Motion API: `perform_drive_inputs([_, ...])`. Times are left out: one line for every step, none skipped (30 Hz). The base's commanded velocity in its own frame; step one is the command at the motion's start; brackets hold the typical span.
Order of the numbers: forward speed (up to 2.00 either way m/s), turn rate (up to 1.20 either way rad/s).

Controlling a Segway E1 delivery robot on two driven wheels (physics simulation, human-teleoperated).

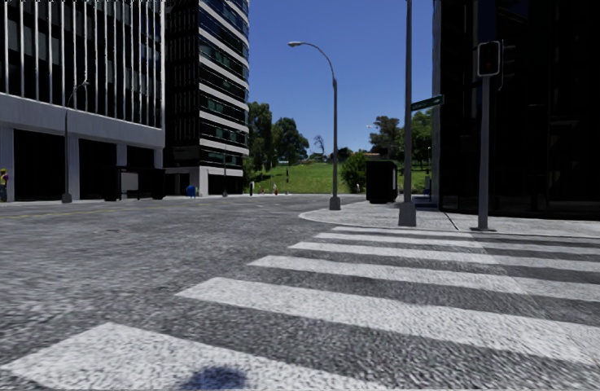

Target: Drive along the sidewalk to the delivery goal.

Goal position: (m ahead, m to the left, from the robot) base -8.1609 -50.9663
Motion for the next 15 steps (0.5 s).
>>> perform_drive_inputs([1.91,-1.12])
perform_drive_inputs([1.91,-1.20])
perform_drive_inputs([1.91,-1.20])
perform_drive_inputs([1.91,-1.20])
perform_drive_inputs([1.91,-1.20])
perform_drive_inputs([1.91,-1.20])
perform_drive_inputs([1.91,-1.20])
perform_drive_inputs([1.91,-1.20])
perform_drive_inputs([1.91,-1.20])
perform_drive_inputs([1.91,-1.20])
perform_drive_inputs([1.91,-1.20])
perform_drive_inputs([1.91,-0.58])
perform_drive_inputs([1.91,-0.23])
perform_drive_inputs([1.91,-0.19])
perform_drive_inputs([1.91,-0.19])
